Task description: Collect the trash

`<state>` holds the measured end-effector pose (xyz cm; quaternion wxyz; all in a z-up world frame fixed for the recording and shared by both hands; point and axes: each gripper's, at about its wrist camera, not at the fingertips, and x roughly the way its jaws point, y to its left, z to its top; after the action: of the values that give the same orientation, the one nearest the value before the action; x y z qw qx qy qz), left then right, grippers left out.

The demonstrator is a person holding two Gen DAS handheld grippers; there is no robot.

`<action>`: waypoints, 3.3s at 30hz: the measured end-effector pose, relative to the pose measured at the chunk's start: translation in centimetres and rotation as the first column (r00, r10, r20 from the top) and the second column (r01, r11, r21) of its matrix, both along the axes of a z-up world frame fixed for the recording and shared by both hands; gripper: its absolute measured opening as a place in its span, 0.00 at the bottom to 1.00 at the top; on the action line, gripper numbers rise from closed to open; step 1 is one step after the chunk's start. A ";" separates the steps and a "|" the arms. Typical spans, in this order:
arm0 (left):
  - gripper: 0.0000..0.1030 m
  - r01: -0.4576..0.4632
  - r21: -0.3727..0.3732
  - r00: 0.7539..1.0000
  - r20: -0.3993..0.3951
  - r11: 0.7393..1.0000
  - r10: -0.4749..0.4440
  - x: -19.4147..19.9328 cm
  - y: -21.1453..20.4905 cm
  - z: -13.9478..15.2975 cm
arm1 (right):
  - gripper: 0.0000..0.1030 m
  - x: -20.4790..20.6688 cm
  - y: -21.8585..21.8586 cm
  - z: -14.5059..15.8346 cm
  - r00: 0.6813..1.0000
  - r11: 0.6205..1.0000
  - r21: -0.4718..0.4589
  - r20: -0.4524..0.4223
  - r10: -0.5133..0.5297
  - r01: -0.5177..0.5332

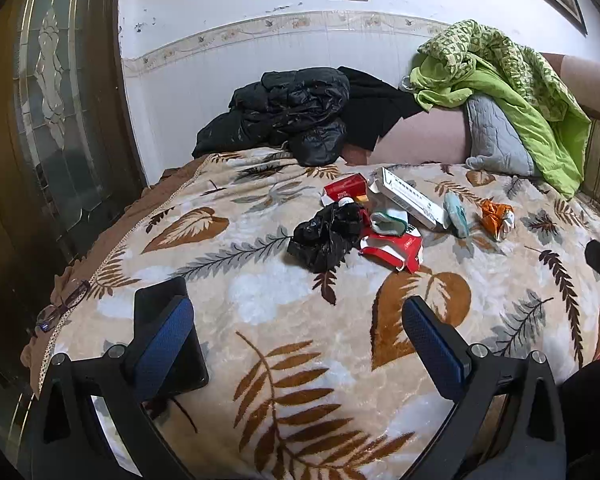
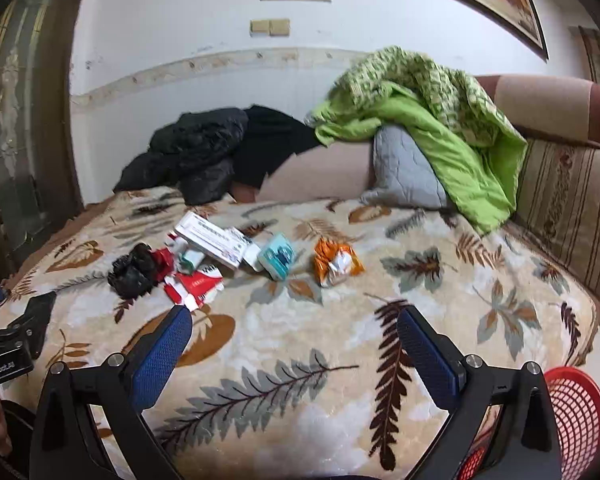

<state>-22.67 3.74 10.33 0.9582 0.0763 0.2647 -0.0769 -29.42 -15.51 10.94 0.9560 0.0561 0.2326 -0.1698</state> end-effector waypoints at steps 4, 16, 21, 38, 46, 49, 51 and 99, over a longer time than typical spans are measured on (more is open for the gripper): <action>1.00 -0.007 -0.008 1.000 -0.019 1.000 0.007 0.4 0.3 0.0 | 1.00 0.2 -0.2 -0.2 1.000 1.000 0.010 -0.018 -0.011 0.011; 1.00 -0.016 -0.035 0.999 -0.043 0.999 0.015 0.9 1.0 0.0 | 1.00 0.6 -0.1 -0.4 0.999 1.000 0.001 -0.051 -0.014 0.014; 1.00 -0.015 -0.037 0.999 -0.043 0.999 0.014 0.9 1.0 0.0 | 1.00 0.7 -0.2 -0.4 0.998 1.000 0.006 -0.063 -0.016 0.017; 1.00 -0.015 -0.035 0.999 -0.045 0.999 0.014 0.9 1.0 -0.1 | 1.00 0.8 -0.5 -0.5 0.997 1.000 0.003 -0.074 -0.022 0.022; 1.00 -0.015 -0.036 0.999 -0.046 0.999 0.014 0.9 1.1 0.0 | 1.00 0.8 -0.4 -0.6 0.997 1.000 0.002 -0.077 -0.022 0.023; 1.00 -0.014 -0.037 0.999 -0.048 0.999 0.012 0.9 1.1 0.0 | 1.00 0.8 -0.5 -0.7 0.996 1.000 0.005 -0.081 -0.020 0.020; 1.00 -0.008 -0.045 0.998 -0.059 0.999 0.005 0.9 1.1 -0.3 | 1.00 0.6 -0.8 -0.8 0.996 1.000 0.016 -0.084 -0.013 0.014; 0.50 0.080 -0.202 0.966 -0.228 0.976 -0.126 19.3 -1.8 -3.0 | 0.34 18.0 -17.8 -8.0 0.976 0.830 0.537 -0.214 -0.036 0.149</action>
<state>-3.37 1.94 7.31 0.9169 -0.0124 0.3653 -0.1605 -11.47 -33.30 2.96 0.8626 0.3225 0.3611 -0.1467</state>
